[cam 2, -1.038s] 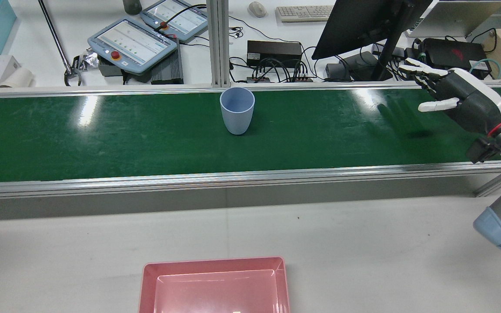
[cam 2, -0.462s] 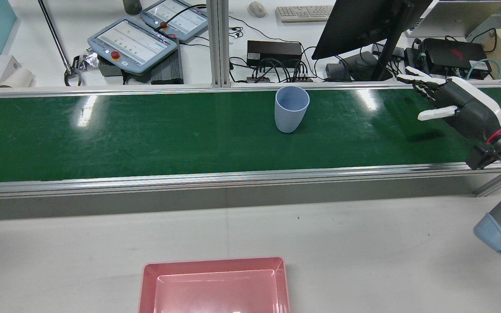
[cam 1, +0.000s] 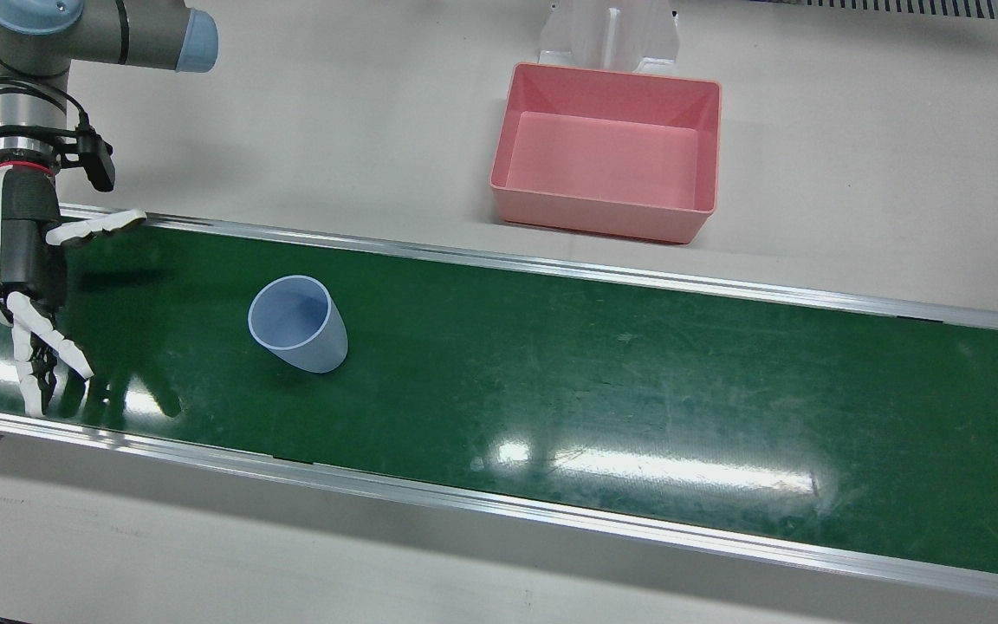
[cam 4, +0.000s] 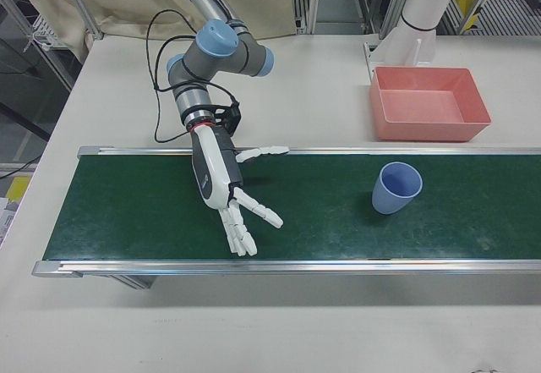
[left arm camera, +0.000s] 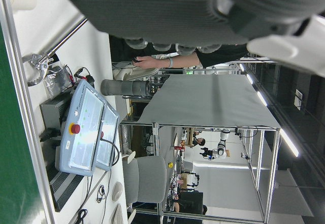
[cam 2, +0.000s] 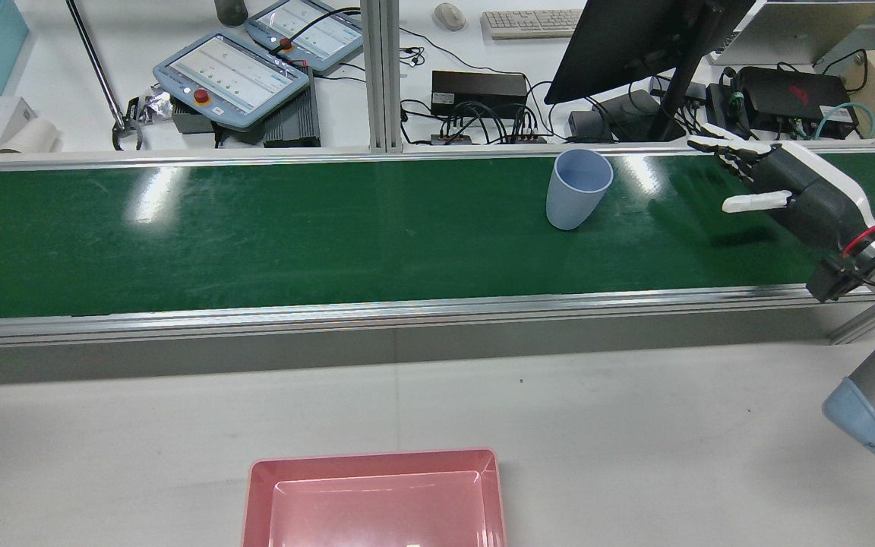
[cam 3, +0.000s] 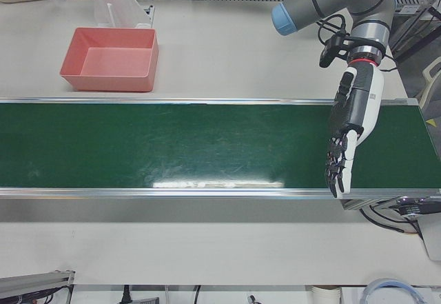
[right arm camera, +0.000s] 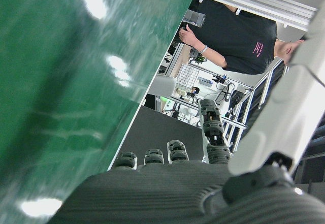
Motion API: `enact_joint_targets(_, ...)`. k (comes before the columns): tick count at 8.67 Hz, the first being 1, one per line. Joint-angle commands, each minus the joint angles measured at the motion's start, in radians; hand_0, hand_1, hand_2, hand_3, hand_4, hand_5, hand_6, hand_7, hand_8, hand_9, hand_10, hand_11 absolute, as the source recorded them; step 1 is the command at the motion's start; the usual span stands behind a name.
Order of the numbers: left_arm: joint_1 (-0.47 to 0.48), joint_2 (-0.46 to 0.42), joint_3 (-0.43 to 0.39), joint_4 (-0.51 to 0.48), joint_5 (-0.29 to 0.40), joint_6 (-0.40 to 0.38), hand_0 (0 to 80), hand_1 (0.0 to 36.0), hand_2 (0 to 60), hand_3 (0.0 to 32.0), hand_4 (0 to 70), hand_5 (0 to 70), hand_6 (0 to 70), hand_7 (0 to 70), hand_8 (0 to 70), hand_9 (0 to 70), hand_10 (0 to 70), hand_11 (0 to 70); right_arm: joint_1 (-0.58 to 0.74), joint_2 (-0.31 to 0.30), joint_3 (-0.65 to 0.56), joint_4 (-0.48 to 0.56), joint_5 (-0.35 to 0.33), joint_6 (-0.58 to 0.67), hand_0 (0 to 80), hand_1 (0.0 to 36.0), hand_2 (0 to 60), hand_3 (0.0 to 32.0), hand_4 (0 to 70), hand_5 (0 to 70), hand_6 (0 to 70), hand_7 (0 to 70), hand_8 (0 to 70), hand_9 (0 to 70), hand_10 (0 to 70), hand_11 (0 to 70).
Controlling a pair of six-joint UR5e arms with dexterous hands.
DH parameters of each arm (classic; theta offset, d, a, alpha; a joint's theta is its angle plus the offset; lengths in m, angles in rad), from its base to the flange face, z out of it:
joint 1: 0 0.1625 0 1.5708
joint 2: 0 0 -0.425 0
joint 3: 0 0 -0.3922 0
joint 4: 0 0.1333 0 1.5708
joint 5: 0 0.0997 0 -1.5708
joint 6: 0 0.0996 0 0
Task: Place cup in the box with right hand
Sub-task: 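Move the open right hand toward the blue cup on the belt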
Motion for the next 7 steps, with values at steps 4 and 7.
enact_joint_targets(4, 0.000, -0.001, 0.001, 0.000, 0.000, 0.000, 0.0, 0.0, 0.0, 0.0, 0.0, 0.0, 0.0, 0.0, 0.0, 0.0, 0.0, 0.0, -0.004, -0.001, 0.000, 0.000, 0.001, -0.001, 42.7, 11.0, 17.8, 3.2, 5.3, 3.5, 2.8, 11.0, 1.5, 5.4, 2.1, 4.4)
enact_joint_targets(7, 0.000, -0.001, 0.001, 0.000, 0.000, 0.000, 0.0, 0.0, 0.0, 0.0, 0.0, 0.0, 0.0, 0.0, 0.0, 0.0, 0.0, 0.0, 0.001, -0.001, 0.000, 0.002, 0.002, 0.003, 46.7, 17.1, 27.7, 0.0, 11.3, 5.2, 4.4, 12.3, 0.8, 4.2, 3.9, 7.6)
